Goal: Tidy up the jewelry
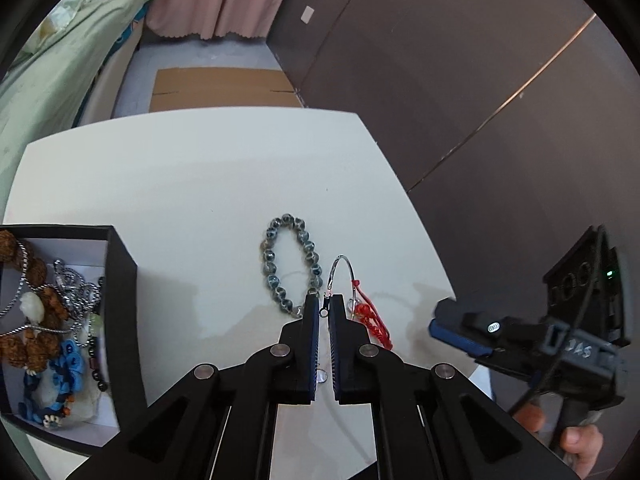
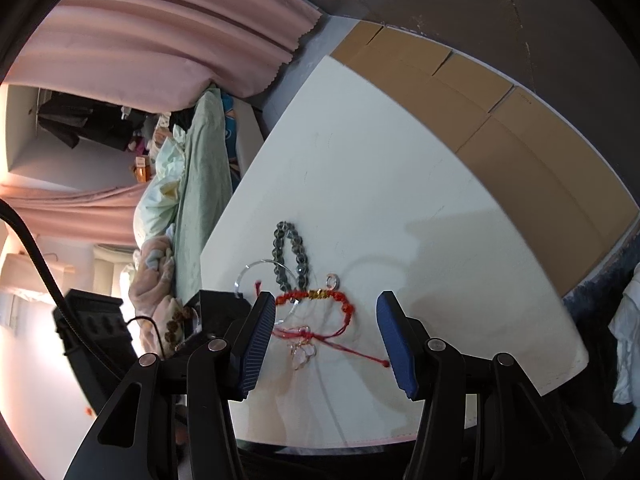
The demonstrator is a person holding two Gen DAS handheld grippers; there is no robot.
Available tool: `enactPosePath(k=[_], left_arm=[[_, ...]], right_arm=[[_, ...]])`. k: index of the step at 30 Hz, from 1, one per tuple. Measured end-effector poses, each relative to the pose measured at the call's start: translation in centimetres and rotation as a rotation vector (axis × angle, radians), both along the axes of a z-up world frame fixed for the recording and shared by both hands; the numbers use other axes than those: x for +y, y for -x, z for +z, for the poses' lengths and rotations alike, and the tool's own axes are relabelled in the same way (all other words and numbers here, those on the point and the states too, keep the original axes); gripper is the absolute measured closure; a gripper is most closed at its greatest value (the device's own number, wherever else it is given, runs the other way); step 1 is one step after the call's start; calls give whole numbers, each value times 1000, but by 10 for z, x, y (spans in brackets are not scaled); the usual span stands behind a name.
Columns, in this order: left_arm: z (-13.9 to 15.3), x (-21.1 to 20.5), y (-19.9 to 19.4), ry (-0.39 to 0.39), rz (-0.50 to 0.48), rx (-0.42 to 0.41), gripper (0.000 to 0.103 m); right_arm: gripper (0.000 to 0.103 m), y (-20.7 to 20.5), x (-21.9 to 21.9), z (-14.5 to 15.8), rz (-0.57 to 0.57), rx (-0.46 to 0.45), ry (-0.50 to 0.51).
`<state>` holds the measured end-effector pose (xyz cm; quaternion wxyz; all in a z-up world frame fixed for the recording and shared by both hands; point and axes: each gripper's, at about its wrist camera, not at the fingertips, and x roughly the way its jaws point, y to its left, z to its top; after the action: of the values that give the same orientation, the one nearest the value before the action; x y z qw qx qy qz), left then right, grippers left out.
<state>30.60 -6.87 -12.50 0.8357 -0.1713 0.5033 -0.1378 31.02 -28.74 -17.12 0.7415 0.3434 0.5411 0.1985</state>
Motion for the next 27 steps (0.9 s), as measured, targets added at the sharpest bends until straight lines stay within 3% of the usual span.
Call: enactPosePath(k=[9, 15, 20, 27], left_arm=[[25, 20, 6, 40, 31, -58, 98], [44, 38, 14, 54, 66, -99, 98], [52, 56, 19, 67, 95, -115, 98], [63, 81, 31, 80, 133, -138, 98]], right_arm=[[49, -4, 21, -6, 56, 8, 85], [49, -5, 43, -5, 97, -15, 212], [52, -6, 63, -3, 123, -39, 359], [53, 2, 102, 4, 181, -124, 646]])
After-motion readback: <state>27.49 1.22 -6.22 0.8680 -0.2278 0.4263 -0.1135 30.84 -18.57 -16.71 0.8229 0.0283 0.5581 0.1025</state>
